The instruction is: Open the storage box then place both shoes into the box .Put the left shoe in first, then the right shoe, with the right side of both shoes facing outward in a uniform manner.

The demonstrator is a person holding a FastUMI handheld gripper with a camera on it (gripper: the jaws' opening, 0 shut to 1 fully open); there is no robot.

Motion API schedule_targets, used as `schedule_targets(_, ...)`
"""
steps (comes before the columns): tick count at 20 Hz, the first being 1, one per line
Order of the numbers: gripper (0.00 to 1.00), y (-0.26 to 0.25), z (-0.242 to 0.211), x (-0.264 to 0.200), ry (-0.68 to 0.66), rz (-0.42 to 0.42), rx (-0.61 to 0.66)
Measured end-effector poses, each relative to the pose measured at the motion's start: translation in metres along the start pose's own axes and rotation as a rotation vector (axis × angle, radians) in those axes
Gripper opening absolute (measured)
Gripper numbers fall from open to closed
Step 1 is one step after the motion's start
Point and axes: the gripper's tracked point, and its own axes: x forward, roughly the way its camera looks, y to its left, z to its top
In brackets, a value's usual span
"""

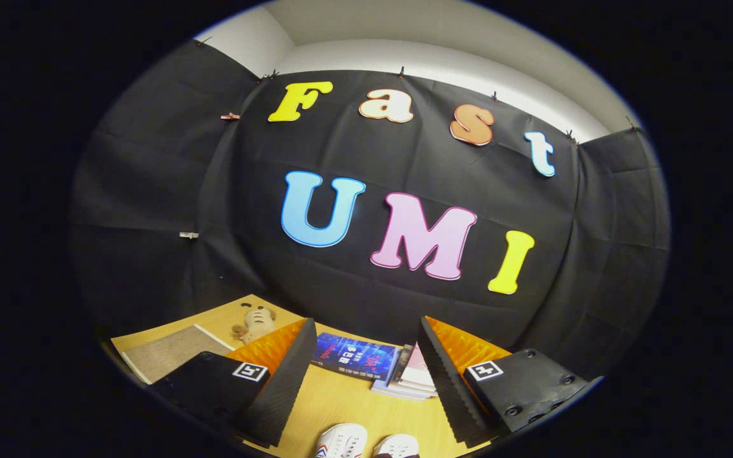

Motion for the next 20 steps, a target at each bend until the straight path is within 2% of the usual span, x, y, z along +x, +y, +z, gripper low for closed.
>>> schedule_targets(3, 0.97, 0.019, -0.002, 0.004, -0.004, 0.105, 0.039)
schedule_targets(9, 0.97, 0.067, -0.022, 0.005, 0.045, 0.402, 0.184)
schedule_targets(15, 0.99, 0.115, -0.065, -0.01, 0.222, 0.709, 0.356)
schedule_targets(20, 0.98, 0.14, -0.1, -0.025, 0.388, 0.922, 0.606)
